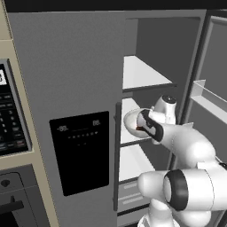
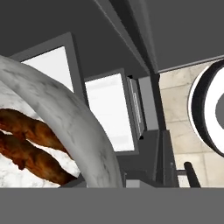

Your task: Place the bowl with the garlic and sweet potato on the top shelf of the fridge. Place the bowl with the chicken drumsticks on the second highest shelf of the fridge.

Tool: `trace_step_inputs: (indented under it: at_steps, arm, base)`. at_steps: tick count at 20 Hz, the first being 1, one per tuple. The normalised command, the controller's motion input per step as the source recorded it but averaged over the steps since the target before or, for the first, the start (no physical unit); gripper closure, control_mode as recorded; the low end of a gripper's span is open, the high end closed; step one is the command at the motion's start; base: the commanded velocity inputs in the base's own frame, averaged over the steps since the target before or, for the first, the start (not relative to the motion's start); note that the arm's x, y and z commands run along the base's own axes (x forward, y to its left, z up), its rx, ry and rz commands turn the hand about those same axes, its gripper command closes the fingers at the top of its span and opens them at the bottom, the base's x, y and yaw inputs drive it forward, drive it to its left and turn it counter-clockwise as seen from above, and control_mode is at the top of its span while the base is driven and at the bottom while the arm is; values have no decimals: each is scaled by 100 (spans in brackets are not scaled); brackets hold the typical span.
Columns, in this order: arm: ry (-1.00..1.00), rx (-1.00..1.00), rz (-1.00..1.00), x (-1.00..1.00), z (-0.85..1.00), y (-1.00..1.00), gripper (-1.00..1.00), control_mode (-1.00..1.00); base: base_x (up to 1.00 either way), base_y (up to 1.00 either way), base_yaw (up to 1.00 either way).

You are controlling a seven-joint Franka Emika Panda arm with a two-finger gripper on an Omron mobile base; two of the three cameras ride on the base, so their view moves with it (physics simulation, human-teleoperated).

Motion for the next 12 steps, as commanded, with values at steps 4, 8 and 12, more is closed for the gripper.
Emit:
trace_step_inputs:
  at_steps: [4, 8, 12]
  arm:
    - [0, 0, 0, 48, -31, -1, 100, -100]
    - [0, 0, 0, 63, -23, 0, 100, -100]
    - [0, 0, 0, 65, -22, 0, 100, -100]
  base:
    - [0, 0, 0]
    - [0, 0, 0]
    - [0, 0, 0]
